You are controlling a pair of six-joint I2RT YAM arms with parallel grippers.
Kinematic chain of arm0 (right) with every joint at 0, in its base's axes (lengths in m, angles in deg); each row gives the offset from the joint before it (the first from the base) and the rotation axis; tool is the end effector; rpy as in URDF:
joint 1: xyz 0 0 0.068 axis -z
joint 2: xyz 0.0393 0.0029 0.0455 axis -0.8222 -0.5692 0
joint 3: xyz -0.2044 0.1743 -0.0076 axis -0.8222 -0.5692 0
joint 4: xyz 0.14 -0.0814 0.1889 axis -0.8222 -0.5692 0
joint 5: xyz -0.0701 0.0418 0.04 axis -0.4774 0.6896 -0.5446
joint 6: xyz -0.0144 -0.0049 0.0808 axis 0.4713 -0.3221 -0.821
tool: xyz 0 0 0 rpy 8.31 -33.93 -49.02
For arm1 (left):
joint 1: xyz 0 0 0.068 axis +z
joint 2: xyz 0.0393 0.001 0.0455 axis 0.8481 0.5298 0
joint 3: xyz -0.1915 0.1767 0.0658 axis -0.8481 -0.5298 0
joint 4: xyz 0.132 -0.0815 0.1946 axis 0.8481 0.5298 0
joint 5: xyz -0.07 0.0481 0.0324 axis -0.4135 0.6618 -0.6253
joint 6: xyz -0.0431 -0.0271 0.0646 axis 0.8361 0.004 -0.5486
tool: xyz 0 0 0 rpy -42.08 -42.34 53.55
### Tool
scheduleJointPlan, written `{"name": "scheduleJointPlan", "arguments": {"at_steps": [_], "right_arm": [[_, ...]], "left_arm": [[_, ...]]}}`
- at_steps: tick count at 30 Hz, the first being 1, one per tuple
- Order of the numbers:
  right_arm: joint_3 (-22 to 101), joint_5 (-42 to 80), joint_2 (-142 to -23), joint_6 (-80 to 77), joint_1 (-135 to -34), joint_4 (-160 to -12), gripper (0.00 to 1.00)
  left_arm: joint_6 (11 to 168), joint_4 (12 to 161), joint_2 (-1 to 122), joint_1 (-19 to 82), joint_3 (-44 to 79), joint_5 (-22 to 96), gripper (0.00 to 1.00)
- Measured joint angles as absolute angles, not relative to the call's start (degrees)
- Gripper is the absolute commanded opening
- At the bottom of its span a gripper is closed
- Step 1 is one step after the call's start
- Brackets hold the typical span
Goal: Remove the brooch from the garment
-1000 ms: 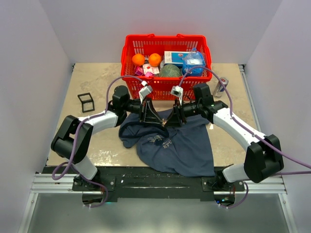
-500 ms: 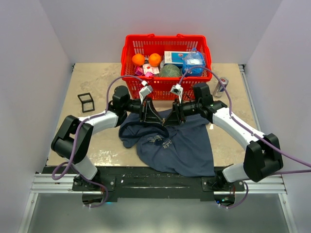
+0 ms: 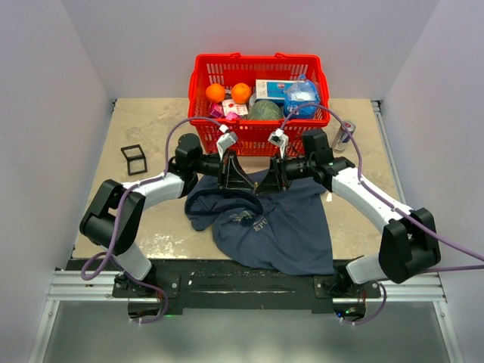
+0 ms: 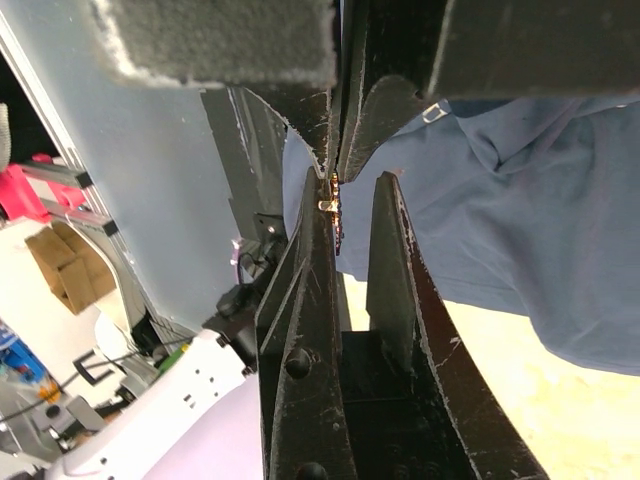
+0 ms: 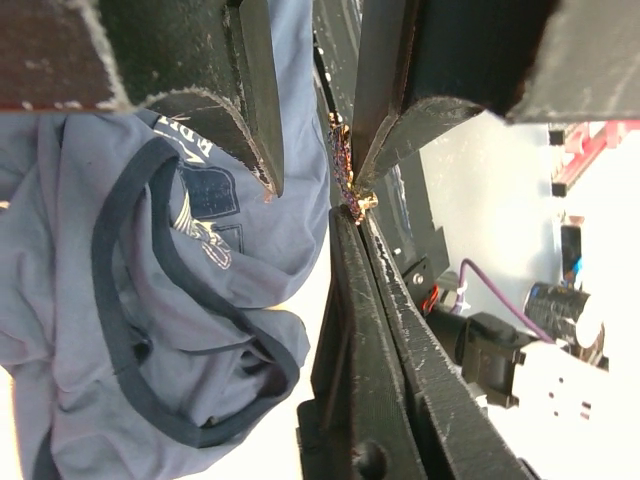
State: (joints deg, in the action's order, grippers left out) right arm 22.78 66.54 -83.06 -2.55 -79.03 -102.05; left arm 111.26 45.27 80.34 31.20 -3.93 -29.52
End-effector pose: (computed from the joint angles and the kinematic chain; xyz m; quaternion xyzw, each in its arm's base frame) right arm 0.2575 0.1770 0.2636 -0.3055 0.7678 0.5034 0.2524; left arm 0.2748 -0.2163 0.2520 0.3937 0.5890 -0.6539 0.2655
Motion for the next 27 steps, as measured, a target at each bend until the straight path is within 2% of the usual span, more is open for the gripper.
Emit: {"name": "scheduleJointPlan", "arguments": {"at_steps": [12,14,20,27], "right_arm": [[22.8,65.8,-84.6,-6.4,-76.8,-101.1,0.33],[22.8,66.0,-84.7,-6.8,-76.7,-100.9,0.37],[22.8,67.9,-84.5,-5.7,-75.4,-100.1,0.59],[23.2,66.6,-78.6,5.7,-73.9,-107.1,0.63]], "left_arm": [[108.7,47.8,80.3,31.2,-3.9,-25.6,0.00],[108.0,48.4,80.3,31.2,-3.9,-25.4,0.00],[104.2,52.9,80.3,31.0,-2.7,-26.4,0.00],[90.4,70.6,80.2,30.5,2.5,-27.9,0.00]]}}
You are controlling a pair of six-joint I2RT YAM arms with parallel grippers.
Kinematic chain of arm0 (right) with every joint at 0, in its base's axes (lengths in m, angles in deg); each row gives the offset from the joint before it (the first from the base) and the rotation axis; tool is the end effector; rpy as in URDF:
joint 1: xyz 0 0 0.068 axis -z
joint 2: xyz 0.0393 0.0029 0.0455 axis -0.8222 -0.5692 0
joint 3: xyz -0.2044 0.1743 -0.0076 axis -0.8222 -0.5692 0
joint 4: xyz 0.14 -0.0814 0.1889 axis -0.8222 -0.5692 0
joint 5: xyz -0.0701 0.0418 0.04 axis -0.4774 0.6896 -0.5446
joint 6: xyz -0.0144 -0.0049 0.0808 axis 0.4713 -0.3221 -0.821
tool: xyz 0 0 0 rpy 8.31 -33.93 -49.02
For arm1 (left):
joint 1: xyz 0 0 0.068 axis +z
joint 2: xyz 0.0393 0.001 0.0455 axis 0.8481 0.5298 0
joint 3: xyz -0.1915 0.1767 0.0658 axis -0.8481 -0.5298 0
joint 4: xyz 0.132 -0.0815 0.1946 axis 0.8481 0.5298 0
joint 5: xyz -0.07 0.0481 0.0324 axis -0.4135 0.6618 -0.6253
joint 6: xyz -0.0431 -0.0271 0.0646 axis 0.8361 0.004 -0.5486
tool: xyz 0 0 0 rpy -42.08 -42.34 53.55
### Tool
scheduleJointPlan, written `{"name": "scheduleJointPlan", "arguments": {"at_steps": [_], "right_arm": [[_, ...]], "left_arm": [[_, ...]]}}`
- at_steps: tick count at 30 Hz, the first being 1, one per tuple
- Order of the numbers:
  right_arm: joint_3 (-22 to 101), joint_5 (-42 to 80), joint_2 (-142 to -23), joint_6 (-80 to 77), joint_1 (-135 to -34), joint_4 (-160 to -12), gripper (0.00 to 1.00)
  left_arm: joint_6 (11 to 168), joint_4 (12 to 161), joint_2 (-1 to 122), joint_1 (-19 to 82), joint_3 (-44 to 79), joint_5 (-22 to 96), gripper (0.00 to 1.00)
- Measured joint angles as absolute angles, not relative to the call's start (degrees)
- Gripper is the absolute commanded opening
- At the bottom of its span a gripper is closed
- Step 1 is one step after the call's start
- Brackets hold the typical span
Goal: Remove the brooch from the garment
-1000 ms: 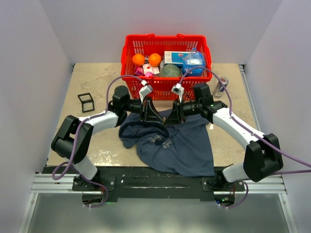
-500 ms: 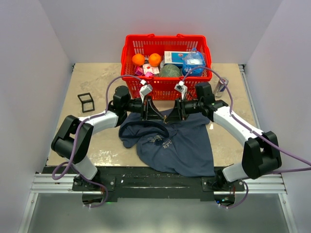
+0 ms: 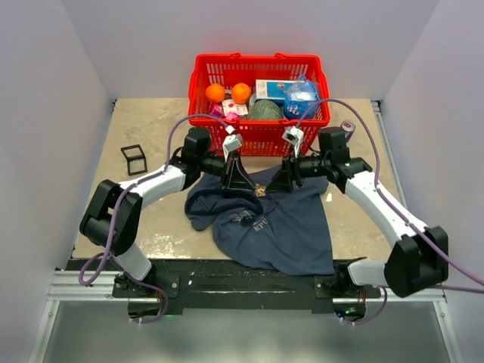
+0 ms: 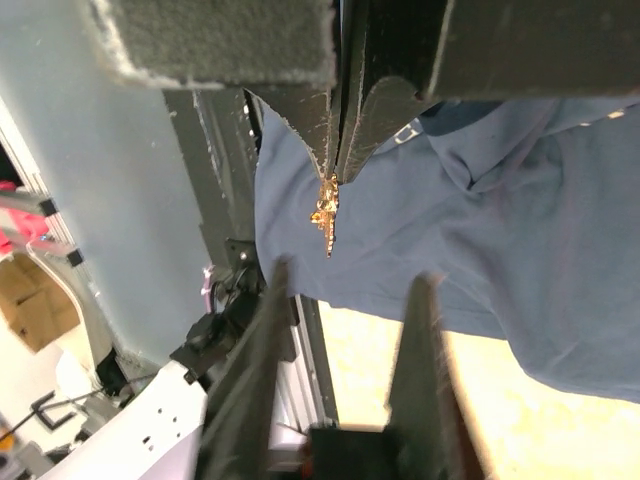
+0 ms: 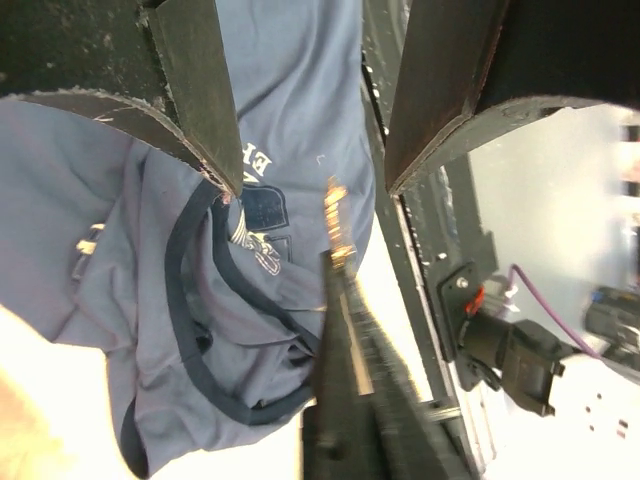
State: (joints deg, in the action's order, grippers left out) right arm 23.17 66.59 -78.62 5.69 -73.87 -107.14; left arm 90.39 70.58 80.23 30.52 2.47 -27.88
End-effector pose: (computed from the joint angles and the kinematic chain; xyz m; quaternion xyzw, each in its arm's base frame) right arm 0.2552 0.1474 0.2795 -0.3254 0.7601 0.4710 0.3074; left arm 0.2797 -0.2228 0.2459 0.4264 0.6056 -0.6161 0.2682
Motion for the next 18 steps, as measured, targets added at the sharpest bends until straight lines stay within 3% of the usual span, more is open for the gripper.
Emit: {"name": "scheduleJointPlan", "arguments": {"at_steps": [11,18], "right_arm": [[22.3,56.9,-72.6,12.8,-73.9,-109.8,0.61],[22.4,50.6,-74.5,16.1,-73.9,-110.3,0.49]], "left_arm": [[77.2,86.4,80.2,30.6,7.0,-26.3,0.00],[67.6,97.2,80.2,30.9,9.3,-22.9,0.00]]}}
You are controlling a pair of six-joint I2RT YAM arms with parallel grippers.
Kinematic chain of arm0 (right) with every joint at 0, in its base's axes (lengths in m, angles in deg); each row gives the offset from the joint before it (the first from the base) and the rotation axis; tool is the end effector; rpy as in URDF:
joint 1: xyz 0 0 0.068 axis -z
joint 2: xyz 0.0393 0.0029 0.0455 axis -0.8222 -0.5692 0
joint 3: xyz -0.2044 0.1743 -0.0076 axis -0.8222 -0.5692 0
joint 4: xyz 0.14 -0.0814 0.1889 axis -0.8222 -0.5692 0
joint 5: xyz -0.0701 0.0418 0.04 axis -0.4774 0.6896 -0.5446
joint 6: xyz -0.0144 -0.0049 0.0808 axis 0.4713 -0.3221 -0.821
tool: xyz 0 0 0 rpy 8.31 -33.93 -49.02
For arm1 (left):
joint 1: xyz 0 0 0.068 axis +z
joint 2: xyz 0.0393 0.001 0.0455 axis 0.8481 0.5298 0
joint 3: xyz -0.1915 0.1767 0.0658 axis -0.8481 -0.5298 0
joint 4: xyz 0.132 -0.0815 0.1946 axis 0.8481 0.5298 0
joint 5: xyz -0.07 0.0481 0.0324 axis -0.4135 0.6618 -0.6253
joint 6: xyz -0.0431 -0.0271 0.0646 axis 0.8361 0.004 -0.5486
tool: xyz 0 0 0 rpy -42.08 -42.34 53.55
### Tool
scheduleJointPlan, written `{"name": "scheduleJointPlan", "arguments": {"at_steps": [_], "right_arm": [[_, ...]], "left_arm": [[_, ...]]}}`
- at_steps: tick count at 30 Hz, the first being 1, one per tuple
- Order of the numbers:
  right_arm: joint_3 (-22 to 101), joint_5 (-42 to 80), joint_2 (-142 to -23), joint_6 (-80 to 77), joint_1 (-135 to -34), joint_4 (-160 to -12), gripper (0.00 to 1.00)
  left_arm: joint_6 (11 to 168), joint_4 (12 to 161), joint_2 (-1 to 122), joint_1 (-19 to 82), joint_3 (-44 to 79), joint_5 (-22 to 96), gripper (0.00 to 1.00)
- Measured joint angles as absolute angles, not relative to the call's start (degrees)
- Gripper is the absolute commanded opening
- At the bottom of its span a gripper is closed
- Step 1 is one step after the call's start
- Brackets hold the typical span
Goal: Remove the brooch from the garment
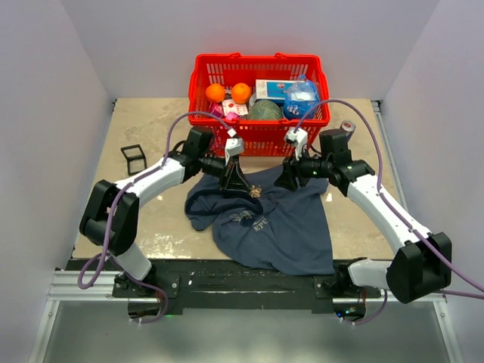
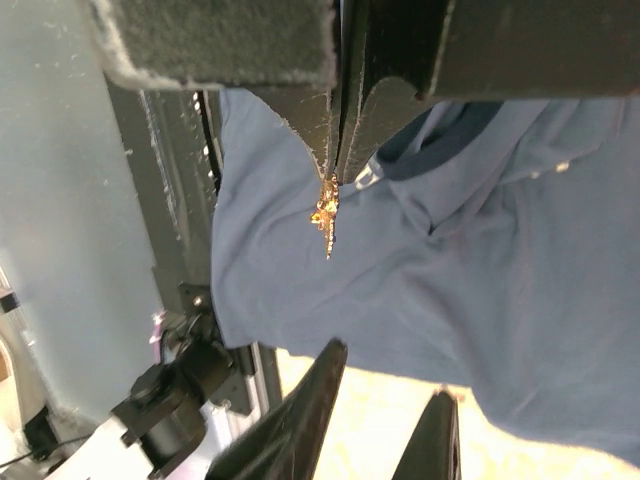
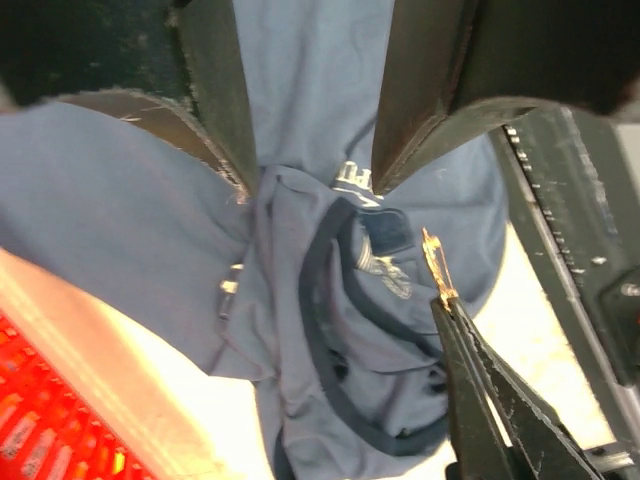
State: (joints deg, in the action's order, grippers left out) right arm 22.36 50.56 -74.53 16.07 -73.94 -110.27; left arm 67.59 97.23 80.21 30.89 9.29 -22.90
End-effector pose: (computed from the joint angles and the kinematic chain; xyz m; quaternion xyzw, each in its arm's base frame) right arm 0.2536 0.1328 0.2793 -0.3534 0.7891 0.3272 0.3812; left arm 0.2804 -0.2183 0.2407 0.4672 0.6321 -0.5533 0.2757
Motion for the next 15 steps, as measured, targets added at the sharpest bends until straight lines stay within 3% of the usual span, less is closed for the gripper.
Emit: {"name": "scheduleJointPlan", "arguments": {"at_steps": [7,15], "right_arm": [[21.4,43.5,-74.7,28.2,-74.1,-112.7,0.26],[17.5,32.7,-84.7,51.2,-75.9,-114.4,0.15]], "left_arm": [[56.0,109.6,79.2,32.6,10.3,-18.2,0.00],[45.2,119.4,70.0,35.6,5.7,-11.2,0.00]]}}
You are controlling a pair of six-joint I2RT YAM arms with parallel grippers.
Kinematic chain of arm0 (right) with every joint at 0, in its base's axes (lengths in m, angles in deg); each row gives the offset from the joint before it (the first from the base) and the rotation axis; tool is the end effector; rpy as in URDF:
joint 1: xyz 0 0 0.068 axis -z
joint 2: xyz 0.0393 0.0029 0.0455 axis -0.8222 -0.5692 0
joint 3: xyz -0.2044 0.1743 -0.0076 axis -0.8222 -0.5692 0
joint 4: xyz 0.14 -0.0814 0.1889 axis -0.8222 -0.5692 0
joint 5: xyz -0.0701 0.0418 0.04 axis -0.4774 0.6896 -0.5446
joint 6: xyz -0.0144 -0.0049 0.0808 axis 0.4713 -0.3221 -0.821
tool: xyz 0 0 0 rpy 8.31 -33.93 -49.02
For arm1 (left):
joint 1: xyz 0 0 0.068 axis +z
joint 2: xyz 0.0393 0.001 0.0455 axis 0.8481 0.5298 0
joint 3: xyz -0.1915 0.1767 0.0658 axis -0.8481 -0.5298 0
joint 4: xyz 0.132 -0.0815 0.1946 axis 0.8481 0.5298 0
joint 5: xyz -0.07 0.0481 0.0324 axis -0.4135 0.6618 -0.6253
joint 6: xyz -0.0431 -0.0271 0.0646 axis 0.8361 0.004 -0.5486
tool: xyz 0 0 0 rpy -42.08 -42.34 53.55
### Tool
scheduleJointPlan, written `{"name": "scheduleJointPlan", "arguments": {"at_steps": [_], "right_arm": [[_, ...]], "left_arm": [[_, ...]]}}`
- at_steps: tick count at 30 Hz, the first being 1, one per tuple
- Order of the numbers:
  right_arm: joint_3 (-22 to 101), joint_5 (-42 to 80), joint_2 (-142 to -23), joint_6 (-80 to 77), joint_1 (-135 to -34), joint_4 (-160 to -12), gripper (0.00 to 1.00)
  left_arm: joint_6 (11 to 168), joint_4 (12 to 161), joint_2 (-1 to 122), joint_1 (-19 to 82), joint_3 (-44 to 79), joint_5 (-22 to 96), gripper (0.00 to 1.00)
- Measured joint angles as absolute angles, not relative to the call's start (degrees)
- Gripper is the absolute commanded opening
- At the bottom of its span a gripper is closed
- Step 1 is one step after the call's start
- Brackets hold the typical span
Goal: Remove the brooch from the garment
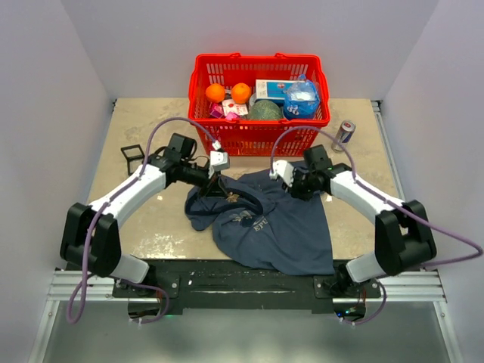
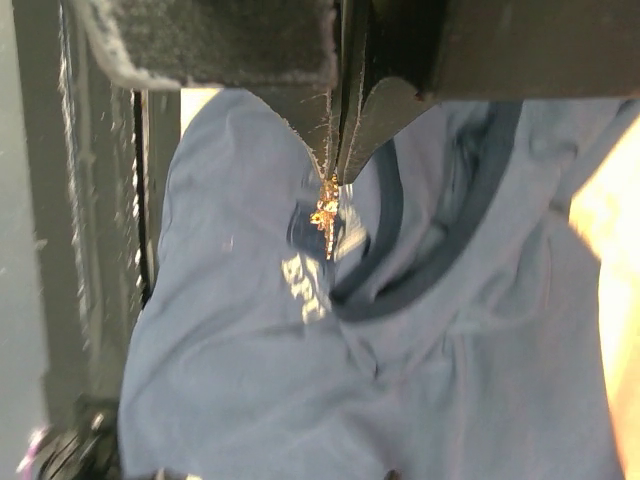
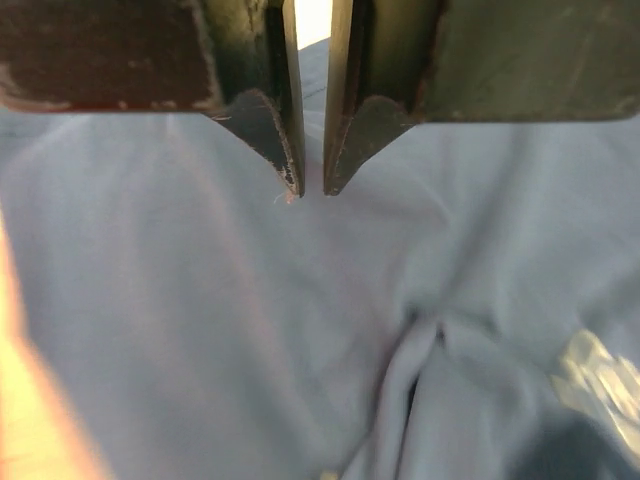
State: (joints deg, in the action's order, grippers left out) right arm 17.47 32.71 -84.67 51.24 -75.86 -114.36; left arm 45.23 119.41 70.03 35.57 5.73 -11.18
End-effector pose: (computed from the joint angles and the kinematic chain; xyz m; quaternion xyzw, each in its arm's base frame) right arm 0.2651 0.1267 0.1892 -0.5600 0.7648 0.1121 0.2983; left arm 0.2515 -0.1685 0.2383 0.5149 0.6789 -0.4260 0.3041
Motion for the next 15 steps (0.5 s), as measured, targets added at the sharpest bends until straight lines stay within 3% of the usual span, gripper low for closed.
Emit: {"name": "scheduleJointPlan", "arguments": {"at_steps": [8,15], "right_arm": [[12.8,22.1,-92.4,63.3,-79.4,-111.3,0.10],[23.3,10.1,-103.8,62.3,-79.3,-104.4,0.07]], "left_arm": [[35.4,129.0,66.9,40.6,5.0,-1.1,0.00],[30.3,132.4,65.3,50.0,5.5,8.9,0.00]]}}
